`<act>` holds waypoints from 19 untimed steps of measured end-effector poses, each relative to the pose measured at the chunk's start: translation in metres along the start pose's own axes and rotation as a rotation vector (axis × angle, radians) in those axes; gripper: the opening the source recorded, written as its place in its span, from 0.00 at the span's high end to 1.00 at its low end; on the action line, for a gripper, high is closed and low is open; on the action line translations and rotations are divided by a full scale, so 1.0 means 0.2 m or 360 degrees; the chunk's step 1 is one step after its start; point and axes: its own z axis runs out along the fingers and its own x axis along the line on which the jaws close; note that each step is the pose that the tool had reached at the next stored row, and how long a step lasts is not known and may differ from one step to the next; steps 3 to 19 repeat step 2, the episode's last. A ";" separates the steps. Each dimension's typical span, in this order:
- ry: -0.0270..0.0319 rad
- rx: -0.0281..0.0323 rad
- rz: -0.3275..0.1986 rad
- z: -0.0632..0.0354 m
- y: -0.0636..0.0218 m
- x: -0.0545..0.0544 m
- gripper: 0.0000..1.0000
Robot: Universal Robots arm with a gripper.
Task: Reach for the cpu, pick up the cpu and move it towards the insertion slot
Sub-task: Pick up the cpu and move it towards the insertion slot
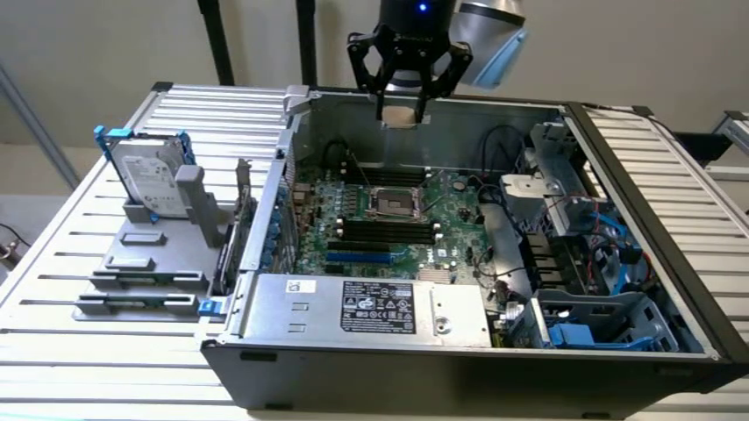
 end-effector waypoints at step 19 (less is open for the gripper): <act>0.00000 0.00000 0.0000 0.000 0.000 0.00 0.46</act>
